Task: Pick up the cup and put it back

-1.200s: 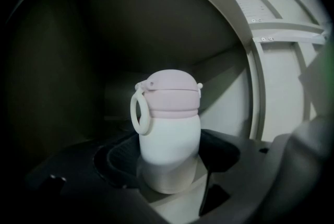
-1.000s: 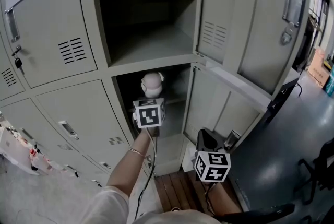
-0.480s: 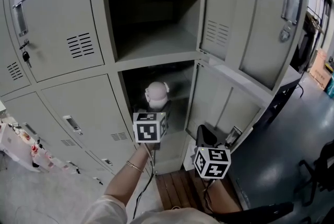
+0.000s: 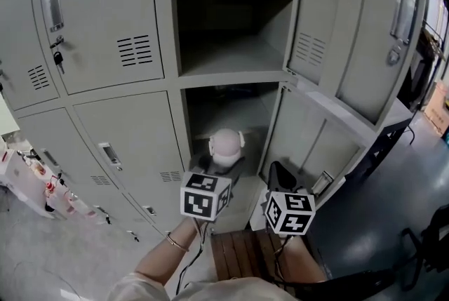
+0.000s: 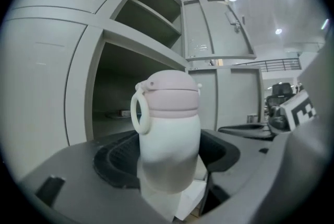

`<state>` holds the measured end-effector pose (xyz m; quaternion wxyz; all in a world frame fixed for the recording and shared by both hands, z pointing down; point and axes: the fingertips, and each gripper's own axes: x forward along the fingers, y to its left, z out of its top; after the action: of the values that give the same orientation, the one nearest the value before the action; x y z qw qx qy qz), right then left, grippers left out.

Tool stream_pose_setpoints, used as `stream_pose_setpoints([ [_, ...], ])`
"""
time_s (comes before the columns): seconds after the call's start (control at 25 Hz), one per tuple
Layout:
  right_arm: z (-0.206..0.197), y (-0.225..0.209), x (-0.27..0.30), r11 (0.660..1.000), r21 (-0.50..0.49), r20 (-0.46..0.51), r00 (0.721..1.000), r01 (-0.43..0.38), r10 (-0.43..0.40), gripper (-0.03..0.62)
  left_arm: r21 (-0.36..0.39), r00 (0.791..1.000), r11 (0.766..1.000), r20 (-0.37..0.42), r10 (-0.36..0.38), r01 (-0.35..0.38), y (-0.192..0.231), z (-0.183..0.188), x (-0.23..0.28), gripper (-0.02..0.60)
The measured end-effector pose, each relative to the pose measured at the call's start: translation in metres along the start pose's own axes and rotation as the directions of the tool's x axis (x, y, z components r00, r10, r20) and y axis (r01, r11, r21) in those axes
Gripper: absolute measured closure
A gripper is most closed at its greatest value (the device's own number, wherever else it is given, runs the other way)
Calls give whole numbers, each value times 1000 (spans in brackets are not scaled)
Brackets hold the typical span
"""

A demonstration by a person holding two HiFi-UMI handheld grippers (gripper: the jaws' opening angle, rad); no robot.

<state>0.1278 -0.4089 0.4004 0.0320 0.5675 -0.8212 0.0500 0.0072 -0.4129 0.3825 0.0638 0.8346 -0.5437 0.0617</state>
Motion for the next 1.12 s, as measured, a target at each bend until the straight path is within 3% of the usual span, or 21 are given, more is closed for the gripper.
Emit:
stream_pose_setpoints([
  [0.24,11,16,5,998,-28,11,999,-47,48,603,-51,999,999,37,-14,16,-4,3,-28,244],
  [0.64,56,39,14,990,-58,72,988,-130,134,603,-39,996,999,83,22,-19,6,29,-42,245],
  [0.88,92,42,13,986,-63,104,982,-151,157,603,-51,993,999,118,15,-9,6,65,-44,245],
  [1.12,128,39,14,985,-105,125,981,-138,151,603,-5,987,1000,159,27,-26,9,111,-51,245],
])
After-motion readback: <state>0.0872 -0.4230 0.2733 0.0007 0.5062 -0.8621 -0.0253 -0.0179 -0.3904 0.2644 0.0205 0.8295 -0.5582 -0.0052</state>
